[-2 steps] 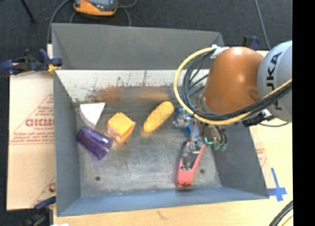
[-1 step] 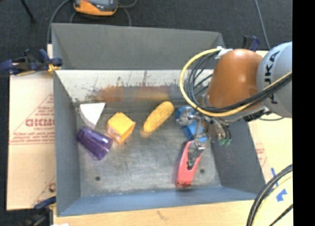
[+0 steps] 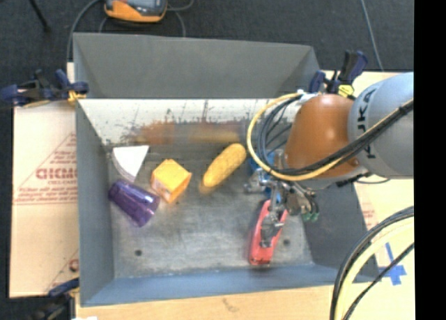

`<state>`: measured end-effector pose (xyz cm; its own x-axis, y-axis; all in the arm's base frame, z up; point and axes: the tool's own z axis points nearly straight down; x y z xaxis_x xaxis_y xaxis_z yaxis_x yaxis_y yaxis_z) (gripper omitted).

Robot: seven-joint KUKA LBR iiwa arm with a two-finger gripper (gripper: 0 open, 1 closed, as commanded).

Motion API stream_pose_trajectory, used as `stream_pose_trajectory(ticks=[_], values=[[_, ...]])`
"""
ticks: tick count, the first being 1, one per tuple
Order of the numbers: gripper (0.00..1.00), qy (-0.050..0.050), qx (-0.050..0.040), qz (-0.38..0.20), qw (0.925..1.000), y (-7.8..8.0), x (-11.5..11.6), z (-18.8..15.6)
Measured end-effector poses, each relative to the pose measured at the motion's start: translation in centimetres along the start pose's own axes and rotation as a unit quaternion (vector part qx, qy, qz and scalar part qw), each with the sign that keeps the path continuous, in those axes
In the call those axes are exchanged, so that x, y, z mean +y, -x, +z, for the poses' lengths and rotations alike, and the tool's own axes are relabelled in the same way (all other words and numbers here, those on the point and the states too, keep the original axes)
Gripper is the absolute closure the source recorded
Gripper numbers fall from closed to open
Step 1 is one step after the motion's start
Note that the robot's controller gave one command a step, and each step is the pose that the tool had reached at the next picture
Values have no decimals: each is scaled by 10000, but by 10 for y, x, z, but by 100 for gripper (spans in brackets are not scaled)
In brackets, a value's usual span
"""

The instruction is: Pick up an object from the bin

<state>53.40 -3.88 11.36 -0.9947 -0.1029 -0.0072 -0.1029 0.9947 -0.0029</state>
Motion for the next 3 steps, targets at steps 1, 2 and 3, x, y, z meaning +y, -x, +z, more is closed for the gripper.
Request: stream_pose_trajectory(ticks=[1, 2, 3], values=[[0, 1, -79, -206, 9998, -28, -7, 19], [0, -1, -94, -256, 9996, -36, -10, 20], [100, 13, -45, -1255, 9921, 50, 7, 39]])
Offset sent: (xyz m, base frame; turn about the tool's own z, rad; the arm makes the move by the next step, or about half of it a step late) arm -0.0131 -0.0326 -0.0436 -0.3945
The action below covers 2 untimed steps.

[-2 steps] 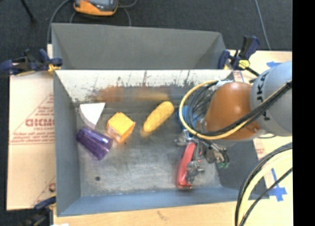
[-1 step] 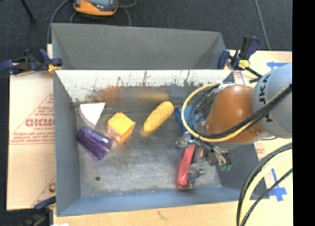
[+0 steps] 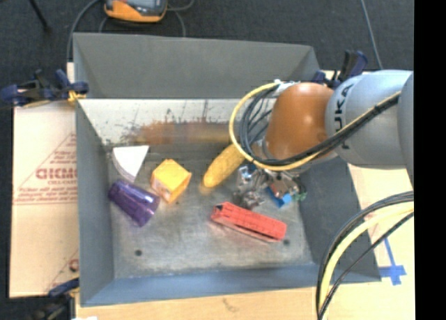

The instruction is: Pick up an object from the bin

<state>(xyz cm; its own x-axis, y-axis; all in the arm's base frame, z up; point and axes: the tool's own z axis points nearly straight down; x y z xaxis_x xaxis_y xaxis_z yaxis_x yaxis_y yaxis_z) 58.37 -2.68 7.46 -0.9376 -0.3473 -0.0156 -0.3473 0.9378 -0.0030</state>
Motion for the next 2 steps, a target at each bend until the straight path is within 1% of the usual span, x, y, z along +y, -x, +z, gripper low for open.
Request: stream_pose_trajectory(ticks=[1, 2], values=[[0, 6, 29, 7, 10000, -2, 0, 2], [0, 8, 28, 11, 10000, -2, 0, 2]])
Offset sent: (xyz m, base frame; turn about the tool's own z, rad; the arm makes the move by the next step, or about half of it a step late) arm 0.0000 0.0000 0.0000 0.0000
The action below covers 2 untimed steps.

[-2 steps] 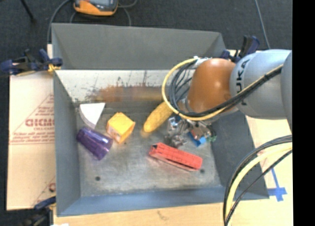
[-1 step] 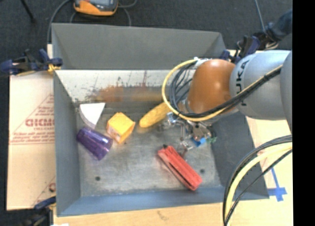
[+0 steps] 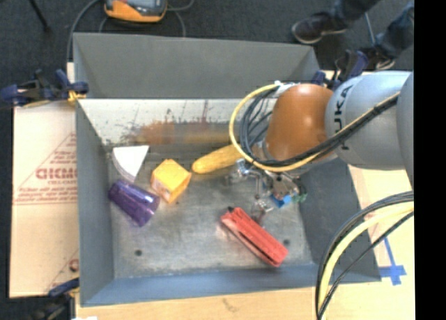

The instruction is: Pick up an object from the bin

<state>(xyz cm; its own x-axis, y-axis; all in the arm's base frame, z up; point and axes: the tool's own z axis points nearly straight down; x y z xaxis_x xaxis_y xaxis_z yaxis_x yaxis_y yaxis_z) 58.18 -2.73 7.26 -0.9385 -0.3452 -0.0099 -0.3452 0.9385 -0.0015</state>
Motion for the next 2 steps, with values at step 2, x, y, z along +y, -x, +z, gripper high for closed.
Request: stream_pose_trajectory(ticks=[2], values=[[100, 16, 31, -981, 9952, -8, 69, -5]])
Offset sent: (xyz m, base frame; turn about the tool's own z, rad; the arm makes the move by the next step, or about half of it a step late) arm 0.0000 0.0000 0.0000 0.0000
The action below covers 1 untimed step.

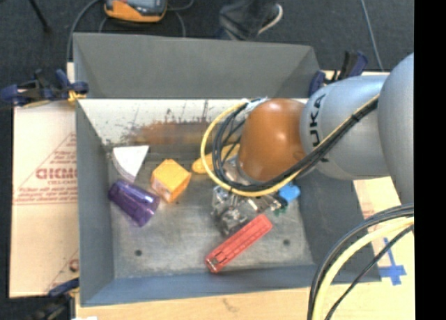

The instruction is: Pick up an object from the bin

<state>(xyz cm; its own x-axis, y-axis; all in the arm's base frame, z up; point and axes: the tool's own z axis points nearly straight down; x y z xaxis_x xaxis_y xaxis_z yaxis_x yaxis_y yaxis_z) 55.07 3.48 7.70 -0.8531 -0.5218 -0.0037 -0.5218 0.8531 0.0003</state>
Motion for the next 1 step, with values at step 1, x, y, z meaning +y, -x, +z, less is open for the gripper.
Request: stream_pose_trajectory(ticks=[1], values=[[100, 15, 42, -980, 9952, 2, 1, -28]])
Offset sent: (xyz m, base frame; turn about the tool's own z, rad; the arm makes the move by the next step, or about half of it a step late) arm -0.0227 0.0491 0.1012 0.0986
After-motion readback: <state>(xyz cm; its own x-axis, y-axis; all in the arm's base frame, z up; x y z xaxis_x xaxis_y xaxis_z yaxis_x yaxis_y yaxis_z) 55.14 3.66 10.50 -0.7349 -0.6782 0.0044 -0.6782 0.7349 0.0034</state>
